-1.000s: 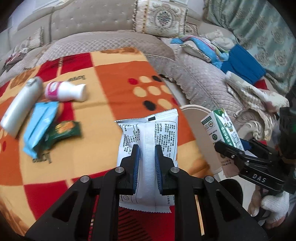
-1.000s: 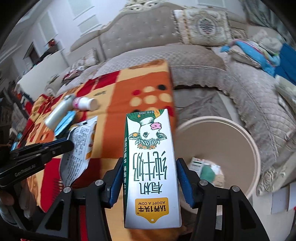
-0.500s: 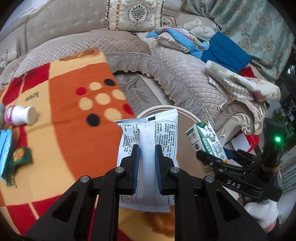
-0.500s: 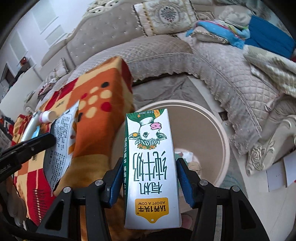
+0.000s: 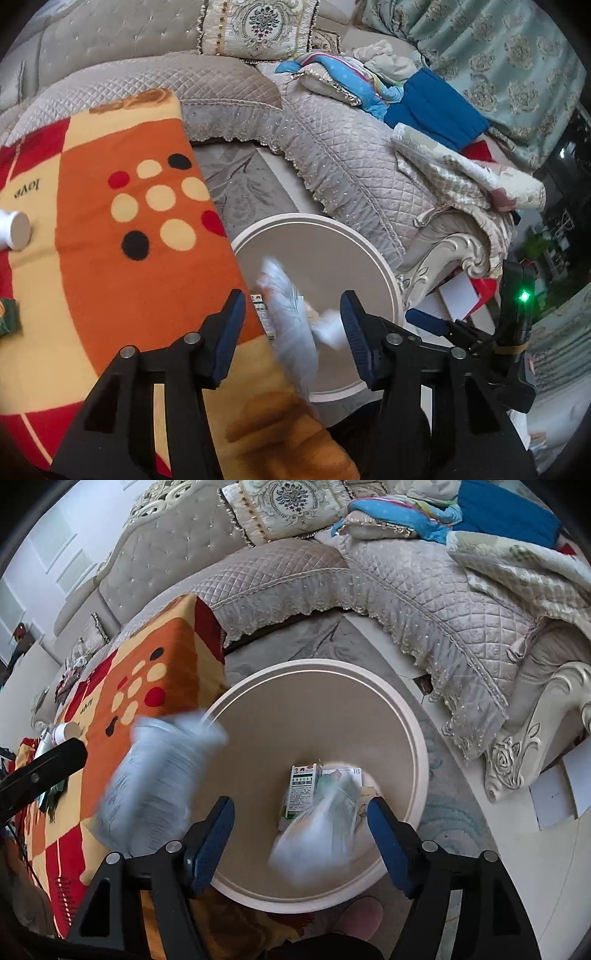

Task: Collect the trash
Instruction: 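Carry milk carton and white packet over the white bin and open both tools, then move both open tools back toward the blue packet on the blanket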

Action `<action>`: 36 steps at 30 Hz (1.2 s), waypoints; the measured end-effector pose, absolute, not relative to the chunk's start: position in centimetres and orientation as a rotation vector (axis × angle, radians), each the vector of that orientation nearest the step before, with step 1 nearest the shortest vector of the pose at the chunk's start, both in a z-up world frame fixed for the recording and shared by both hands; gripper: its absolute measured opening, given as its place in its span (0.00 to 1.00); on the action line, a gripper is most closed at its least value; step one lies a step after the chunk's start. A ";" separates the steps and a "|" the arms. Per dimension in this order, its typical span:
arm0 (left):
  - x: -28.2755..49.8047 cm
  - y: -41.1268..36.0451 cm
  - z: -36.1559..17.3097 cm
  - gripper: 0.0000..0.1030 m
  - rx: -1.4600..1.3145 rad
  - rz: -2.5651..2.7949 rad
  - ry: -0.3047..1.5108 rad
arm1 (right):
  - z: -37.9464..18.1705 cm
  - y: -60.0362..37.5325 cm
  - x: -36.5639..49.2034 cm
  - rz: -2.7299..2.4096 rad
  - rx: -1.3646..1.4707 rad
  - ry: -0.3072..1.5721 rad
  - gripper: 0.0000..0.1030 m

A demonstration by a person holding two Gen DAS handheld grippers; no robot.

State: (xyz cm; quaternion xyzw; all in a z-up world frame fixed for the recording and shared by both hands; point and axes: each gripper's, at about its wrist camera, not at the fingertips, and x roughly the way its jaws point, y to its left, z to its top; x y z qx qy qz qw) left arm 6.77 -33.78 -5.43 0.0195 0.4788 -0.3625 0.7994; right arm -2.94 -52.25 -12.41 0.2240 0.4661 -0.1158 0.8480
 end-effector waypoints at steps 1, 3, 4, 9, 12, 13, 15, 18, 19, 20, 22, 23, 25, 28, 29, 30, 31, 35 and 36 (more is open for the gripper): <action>6.8 -33.7 -5.5 0.50 0.043 -0.776 1.031 | -12.4 -52.2 -3.0 -0.245 0.473 0.984 0.70; 6.7 -33.6 -5.5 0.50 0.054 -0.768 1.026 | -12.3 -52.1 -3.1 -0.240 0.473 0.984 0.70; 6.7 -33.5 -5.4 0.50 0.059 -0.765 1.023 | -12.3 -51.9 -3.1 -0.236 0.470 0.984 0.70; 6.5 -32.9 -5.5 0.50 0.076 -0.738 1.008 | -11.9 -50.9 -3.1 -0.215 0.445 0.976 0.70; 6.5 -32.5 -5.6 0.50 0.080 -0.728 1.006 | -11.5 -50.3 -3.1 -0.206 0.436 0.969 0.70; 6.4 -32.3 -5.6 0.50 0.082 -0.724 1.003 | -11.4 -50.1 -3.1 -0.204 0.432 0.968 0.70; 6.4 -32.1 -5.6 0.50 0.083 -0.718 1.000 | -11.1 -49.7 -3.1 -0.203 0.420 0.963 0.70; 6.4 -31.7 -5.5 0.50 0.077 -0.711 0.999 | -10.7 -49.2 -3.2 -0.205 0.407 0.957 0.70; 6.4 -31.6 -5.5 0.50 0.076 -0.706 0.996 | -10.6 -49.0 -3.2 -0.205 0.404 0.955 0.70; 6.4 -31.5 -5.5 0.50 0.076 -0.699 0.994 | -10.5 -48.9 -3.2 -0.206 0.401 0.953 0.70; 6.4 -31.1 -5.4 0.50 0.073 -0.693 0.992 | -10.4 -48.5 -3.2 -0.209 0.393 0.949 0.70; 6.4 -30.9 -5.4 0.50 0.070 -0.689 0.991 | -10.2 -48.3 -3.2 -0.209 0.388 0.946 0.70; 6.4 -30.4 -5.4 0.50 0.063 -0.677 0.986 | -9.9 -47.8 -3.2 -0.206 0.381 0.938 0.70; 6.5 -29.5 -5.3 0.50 0.061 -0.651 0.979 | -9.2 -47.0 -3.2 -0.198 0.371 0.920 0.70; 6.5 -29.1 -5.2 0.50 0.061 -0.644 0.977 | -9.0 -46.6 -3.2 -0.191 0.371 0.916 0.70; 6.6 -28.6 -5.2 0.50 0.060 -0.636 0.976 | -8.8 -46.3 -3.2 -0.184 0.370 0.913 0.70; 6.6 -28.2 -5.2 0.50 0.059 -0.627 0.975 | -8.6 -45.8 -3.1 -0.177 0.368 0.909 0.70; 6.9 -25.5 -5.2 0.50 0.033 -0.581 0.974 | -7.9 -43.9 -2.7 -0.142 0.350 0.899 0.70; 7.1 -24.8 -5.2 0.50 0.027 -0.569 0.976 | -7.8 -43.4 -2.5 -0.133 0.343 0.900 0.70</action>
